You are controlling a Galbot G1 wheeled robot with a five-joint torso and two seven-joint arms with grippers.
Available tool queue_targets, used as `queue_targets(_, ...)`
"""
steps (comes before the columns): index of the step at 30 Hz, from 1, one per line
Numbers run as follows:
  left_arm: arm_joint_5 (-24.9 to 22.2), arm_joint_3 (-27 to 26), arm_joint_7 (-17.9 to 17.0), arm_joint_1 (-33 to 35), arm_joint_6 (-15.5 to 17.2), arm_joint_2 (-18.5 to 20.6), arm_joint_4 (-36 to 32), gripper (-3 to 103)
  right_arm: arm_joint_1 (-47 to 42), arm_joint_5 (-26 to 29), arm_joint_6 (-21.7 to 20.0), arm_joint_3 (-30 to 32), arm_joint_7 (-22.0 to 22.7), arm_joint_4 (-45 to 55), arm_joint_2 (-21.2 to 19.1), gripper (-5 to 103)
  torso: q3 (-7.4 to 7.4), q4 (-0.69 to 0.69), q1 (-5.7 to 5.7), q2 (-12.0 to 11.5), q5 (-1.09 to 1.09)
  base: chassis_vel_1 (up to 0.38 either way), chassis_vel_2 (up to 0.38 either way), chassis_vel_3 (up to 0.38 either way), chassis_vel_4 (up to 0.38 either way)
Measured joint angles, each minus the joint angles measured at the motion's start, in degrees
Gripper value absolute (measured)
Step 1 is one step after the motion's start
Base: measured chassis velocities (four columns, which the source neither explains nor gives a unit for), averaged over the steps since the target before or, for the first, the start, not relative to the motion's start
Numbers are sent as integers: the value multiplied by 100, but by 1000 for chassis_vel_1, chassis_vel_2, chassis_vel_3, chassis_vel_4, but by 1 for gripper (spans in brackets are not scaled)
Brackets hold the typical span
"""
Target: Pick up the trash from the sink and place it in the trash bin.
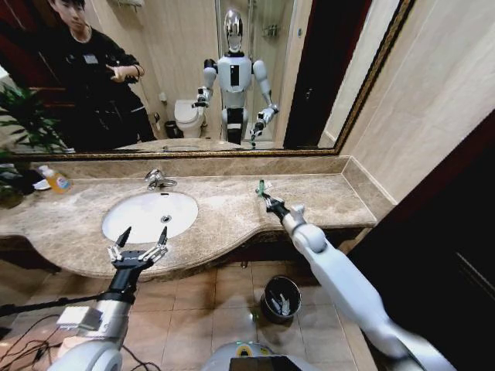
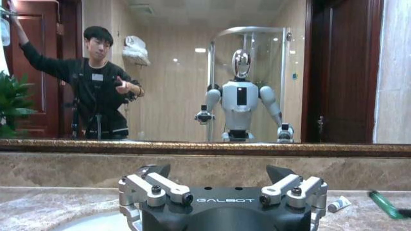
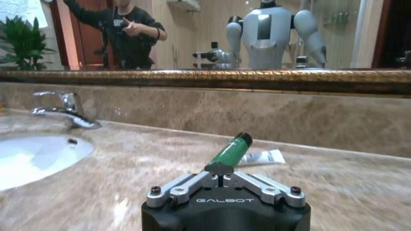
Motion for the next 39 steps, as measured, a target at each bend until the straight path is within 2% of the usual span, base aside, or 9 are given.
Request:
queue_targets(7,0,0,1,0,0,0,0,100,-862,11,104,486,-102,667,-346,0,0,2,0,0,0,0,0,0,0)
queue_targets(10,0,0,2,0,0,0,0,100,-1563,4,288,683,-98,982,-530,0,0,1,0,0,1,0,0,0,0)
queue_targets(15,0,0,1,0,0,1,0,100,-2390,-107,605,937,-89,1200,-579,0,0,0,-1,0,0,0,0,0,0)
queue_targets(25,0,0,1,0,0,0,0,100,-3408,-584,1457,1186,-282,921,-58,0,0,1,0,0,-2,0,0,0,0)
queue_targets(30,0,0,1,0,0,0,0,100,-3472,-663,1627,1085,-290,534,122,0,1,1,0,0,-1,0,0,0,0)
queue_targets(34,0,0,1,0,0,0,0,100,-3393,-763,1713,991,-350,-59,300,0,1,1,0,0,-2,0,0,0,0)
queue_targets(39,0,1,1,0,0,0,0,100,-2896,-1055,1746,860,-485,-1427,707,0,1,1,1,-1,-1,0,0,0,0)
